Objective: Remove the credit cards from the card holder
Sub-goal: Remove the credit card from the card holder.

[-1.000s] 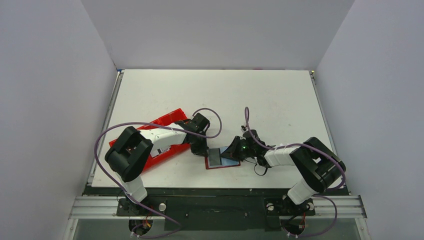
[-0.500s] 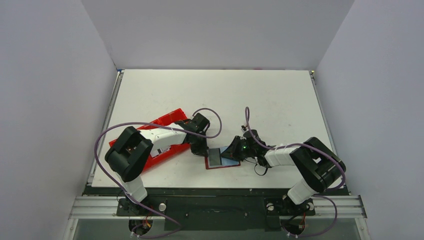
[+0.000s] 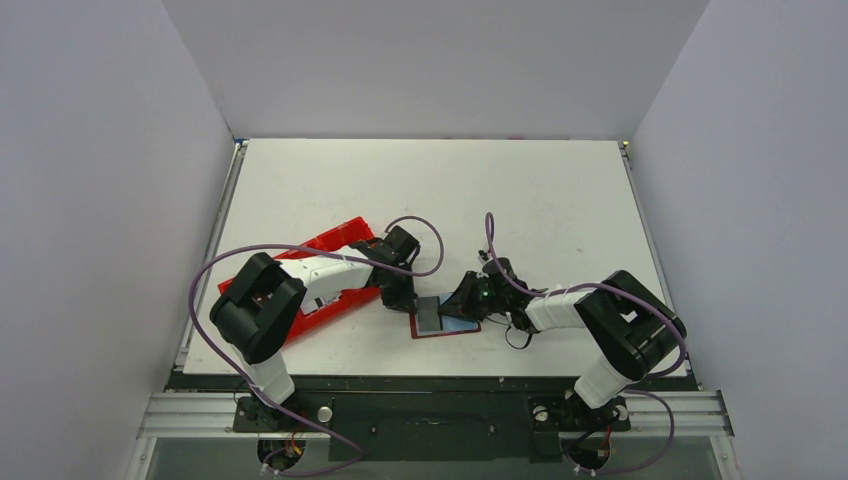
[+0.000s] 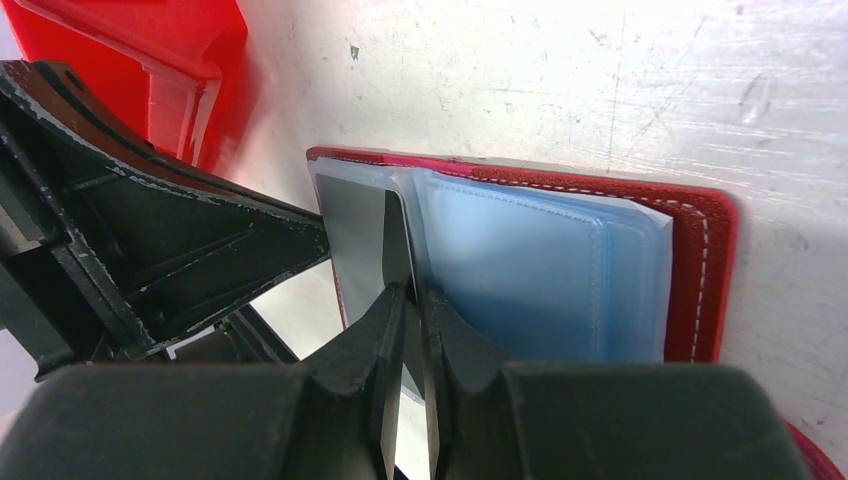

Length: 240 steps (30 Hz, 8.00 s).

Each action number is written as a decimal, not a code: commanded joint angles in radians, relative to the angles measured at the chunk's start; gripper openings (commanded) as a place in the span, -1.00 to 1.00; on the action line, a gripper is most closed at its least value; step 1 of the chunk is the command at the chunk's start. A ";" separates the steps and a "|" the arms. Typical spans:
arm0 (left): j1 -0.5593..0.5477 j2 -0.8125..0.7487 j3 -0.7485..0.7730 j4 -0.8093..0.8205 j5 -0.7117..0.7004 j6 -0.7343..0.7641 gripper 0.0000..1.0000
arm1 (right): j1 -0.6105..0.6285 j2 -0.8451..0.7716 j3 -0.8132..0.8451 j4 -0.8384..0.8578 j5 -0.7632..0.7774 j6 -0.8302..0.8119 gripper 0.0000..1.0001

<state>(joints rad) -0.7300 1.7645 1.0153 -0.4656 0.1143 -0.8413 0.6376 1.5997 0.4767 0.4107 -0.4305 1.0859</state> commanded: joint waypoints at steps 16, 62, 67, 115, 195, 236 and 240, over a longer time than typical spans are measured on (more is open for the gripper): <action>-0.021 0.140 -0.050 0.073 -0.064 0.011 -1.00 | 0.014 -0.026 -0.013 0.189 -0.094 0.026 -0.78; -0.021 0.176 -0.035 0.047 -0.085 0.021 -1.00 | 0.038 -0.189 0.039 -0.200 0.142 -0.177 -1.00; -0.021 0.175 -0.034 0.046 -0.087 0.021 -1.00 | 0.036 -0.187 0.031 -0.205 0.145 -0.181 -1.00; -0.053 0.002 0.175 -0.091 -0.066 0.118 -0.68 | -0.024 -0.195 -0.006 -0.200 0.130 -0.185 -1.00; -0.068 0.141 0.119 0.007 -0.021 0.068 -1.00 | -0.104 -0.170 -0.024 -0.158 0.009 -0.199 -0.51; -0.069 0.137 0.113 0.011 -0.025 0.073 -1.00 | -0.196 -0.336 -0.053 -0.265 0.044 -0.176 -1.00; -0.068 0.112 0.128 0.005 -0.028 0.083 -1.00 | -0.197 -0.348 -0.041 -0.274 0.041 -0.173 -1.00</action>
<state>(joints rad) -0.7959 1.8519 1.1458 -0.4400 0.1425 -0.7914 0.4465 1.2846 0.4160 0.1471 -0.4149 0.9268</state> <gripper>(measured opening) 0.003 0.004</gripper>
